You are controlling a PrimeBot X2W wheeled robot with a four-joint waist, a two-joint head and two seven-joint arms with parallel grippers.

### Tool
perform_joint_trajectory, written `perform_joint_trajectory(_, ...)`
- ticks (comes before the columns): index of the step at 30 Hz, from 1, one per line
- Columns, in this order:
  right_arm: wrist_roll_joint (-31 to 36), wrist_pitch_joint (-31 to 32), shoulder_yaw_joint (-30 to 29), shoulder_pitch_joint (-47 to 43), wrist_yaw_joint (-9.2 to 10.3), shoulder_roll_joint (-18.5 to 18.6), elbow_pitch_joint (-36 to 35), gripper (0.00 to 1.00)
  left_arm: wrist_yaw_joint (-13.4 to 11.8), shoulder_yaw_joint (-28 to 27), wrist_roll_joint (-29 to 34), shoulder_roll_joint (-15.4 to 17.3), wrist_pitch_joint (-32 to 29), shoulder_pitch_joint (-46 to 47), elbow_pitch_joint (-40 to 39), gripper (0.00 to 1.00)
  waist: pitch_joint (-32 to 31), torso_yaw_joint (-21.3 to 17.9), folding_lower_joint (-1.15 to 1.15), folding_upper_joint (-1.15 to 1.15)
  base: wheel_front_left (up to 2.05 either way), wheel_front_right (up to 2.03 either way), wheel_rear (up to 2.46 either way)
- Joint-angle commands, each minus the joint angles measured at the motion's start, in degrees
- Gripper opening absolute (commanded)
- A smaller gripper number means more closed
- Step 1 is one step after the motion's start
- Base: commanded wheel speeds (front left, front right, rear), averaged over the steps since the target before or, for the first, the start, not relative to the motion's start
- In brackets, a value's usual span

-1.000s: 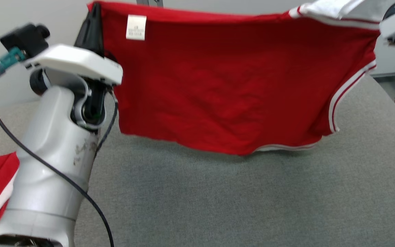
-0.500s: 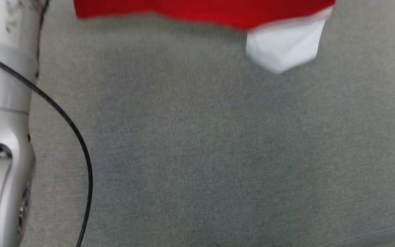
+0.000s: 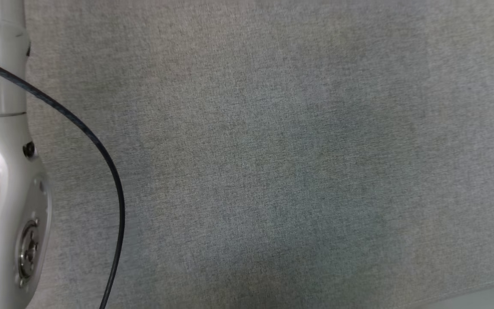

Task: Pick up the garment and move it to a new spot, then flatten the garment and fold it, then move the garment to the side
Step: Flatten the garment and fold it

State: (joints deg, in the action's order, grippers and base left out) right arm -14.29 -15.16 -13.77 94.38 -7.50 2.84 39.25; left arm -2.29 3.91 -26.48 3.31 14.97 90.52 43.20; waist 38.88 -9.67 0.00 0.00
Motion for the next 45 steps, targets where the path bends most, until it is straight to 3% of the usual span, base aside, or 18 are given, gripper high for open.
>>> perform_joint_trajectory(1, -2.1, -0.1, 1.2, -1.5, 0.02, 0.3, 0.7, 0.0, 0.5, 0.0, 1.7, 0.1, 0.1, -0.4, 0.4, 0.0, 2.4, -0.4, 0.0, 0.0, 0.0, 0.0, 0.0)
perform_joint_trajectory(7, -7.0, -0.1, 5.7, -6.9, 0.02, 0.3, 3.2, 0.0, 1.9, 0.3, 6.0, 0.0, 0.2, -3.1, 5.5, 0.0, 5.1, -0.6, 0.0, 0.0, 0.0, 0.0, 0.0)
perform_joint_trajectory(14, -11.2, -0.1, 8.7, -12.6, 0.02, 0.2, 7.2, 0.0, 3.5, -0.8, 8.4, 0.7, 0.2, -7.4, 11.3, 0.0, 4.2, -0.7, 0.0, 0.0, 0.0, 0.0, 0.0)
perform_joint_trajectory(23, -17.0, -0.1, 13.9, -19.8, 0.02, 0.2, 13.6, 0.0, 4.9, -2.2, 9.4, 0.3, 0.2, -14.7, 16.5, 0.0, -1.9, -0.5, 0.0, 0.0, 0.0, 0.0, 0.0)
perform_joint_trajectory(29, -20.7, -0.1, 19.8, -24.8, 0.02, 0.3, 18.6, 0.0, 3.8, -2.7, 9.7, 0.1, 0.2, -20.7, 19.5, 0.0, -6.4, -0.3, 0.0, 0.0, 0.0, 0.0, 0.0)
perform_joint_trajectory(45, -26.8, 0.1, 24.3, -33.6, 0.02, 1.1, 30.2, 0.0, 4.2, -2.6, 11.1, -0.1, 0.2, -33.4, 22.7, 0.0, -15.5, -0.2, 0.0, 0.0, 0.0, 0.0, 0.0)
